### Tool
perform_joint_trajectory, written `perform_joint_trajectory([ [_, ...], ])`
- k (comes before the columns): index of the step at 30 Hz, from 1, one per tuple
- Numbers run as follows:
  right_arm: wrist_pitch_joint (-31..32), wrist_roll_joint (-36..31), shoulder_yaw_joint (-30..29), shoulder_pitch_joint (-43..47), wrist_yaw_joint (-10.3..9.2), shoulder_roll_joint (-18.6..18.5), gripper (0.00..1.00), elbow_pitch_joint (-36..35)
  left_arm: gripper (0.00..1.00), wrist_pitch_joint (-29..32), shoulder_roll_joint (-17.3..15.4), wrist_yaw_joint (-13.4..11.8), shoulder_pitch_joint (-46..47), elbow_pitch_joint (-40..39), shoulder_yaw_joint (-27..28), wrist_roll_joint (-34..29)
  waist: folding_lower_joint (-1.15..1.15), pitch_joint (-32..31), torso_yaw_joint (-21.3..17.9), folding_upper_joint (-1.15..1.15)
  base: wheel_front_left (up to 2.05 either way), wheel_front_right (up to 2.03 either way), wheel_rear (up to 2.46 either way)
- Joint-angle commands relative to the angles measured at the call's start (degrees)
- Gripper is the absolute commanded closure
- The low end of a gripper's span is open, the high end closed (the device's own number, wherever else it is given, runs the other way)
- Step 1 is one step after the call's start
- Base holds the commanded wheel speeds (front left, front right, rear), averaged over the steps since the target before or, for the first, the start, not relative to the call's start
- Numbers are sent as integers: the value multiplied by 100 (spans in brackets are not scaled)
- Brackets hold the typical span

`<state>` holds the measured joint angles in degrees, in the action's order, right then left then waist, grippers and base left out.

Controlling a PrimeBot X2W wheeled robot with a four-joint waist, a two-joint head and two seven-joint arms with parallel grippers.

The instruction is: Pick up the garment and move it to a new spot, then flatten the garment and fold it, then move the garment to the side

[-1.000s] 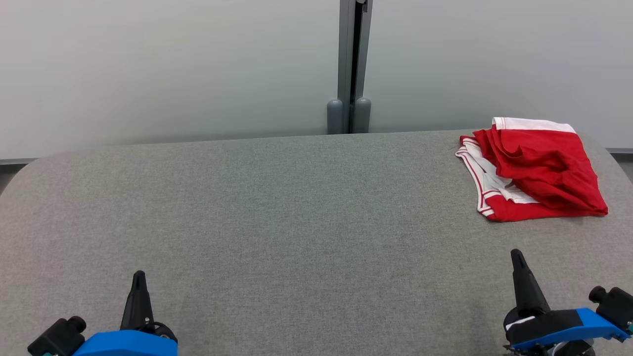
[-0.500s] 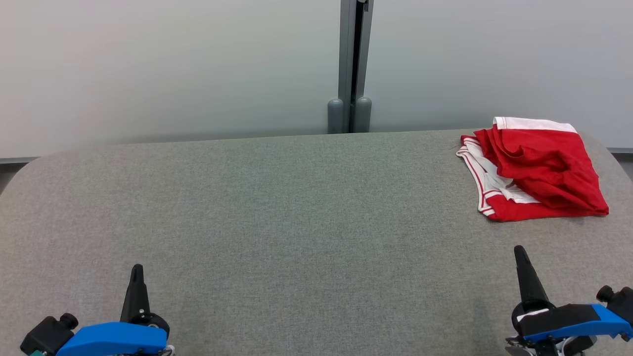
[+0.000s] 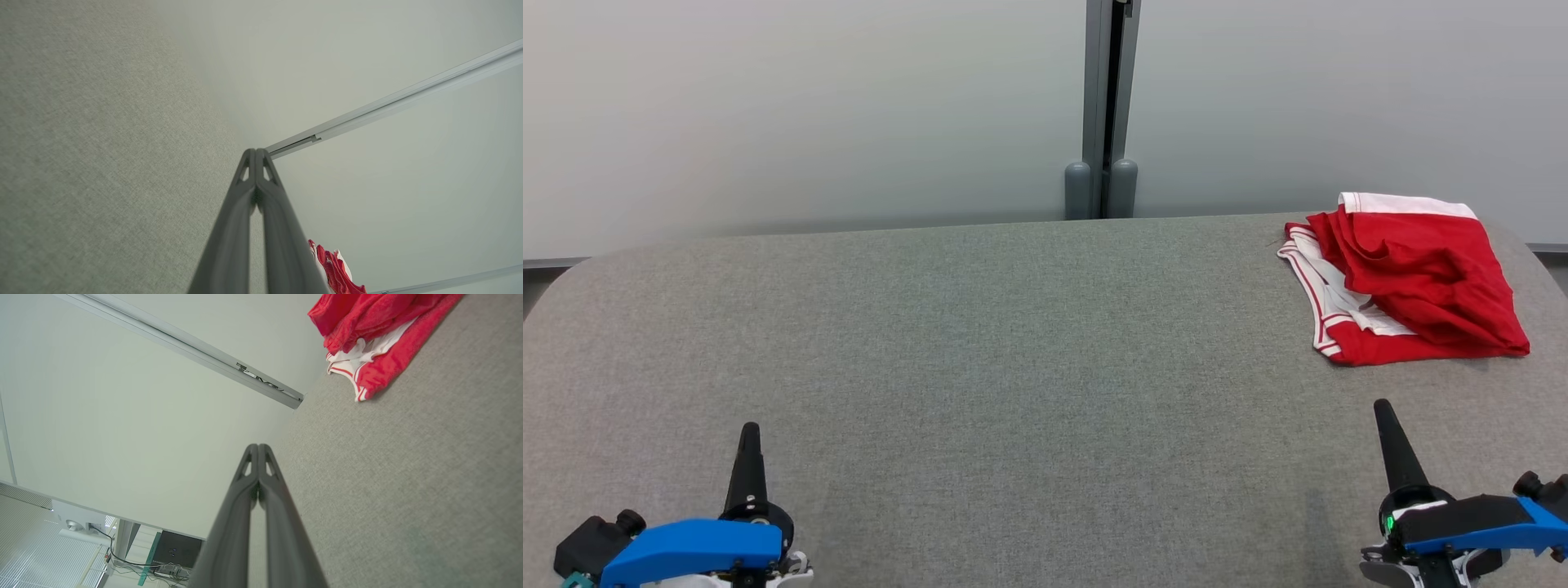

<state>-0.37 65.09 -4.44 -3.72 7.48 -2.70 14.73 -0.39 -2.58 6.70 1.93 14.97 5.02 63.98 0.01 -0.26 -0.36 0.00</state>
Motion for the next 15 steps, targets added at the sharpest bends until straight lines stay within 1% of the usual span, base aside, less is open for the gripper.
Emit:
perform_joint_trajectory([
  [1,45,160,-32,-140,2,-24,100,-68,100,46,-36,49,146,-67,38,152,-1,1,1,0,0,0,0],
  [15,232,871,-83,-177,2,-26,100,-71,100,231,-37,60,248,-78,76,895,-1,11,9,0,0,0,0],
])
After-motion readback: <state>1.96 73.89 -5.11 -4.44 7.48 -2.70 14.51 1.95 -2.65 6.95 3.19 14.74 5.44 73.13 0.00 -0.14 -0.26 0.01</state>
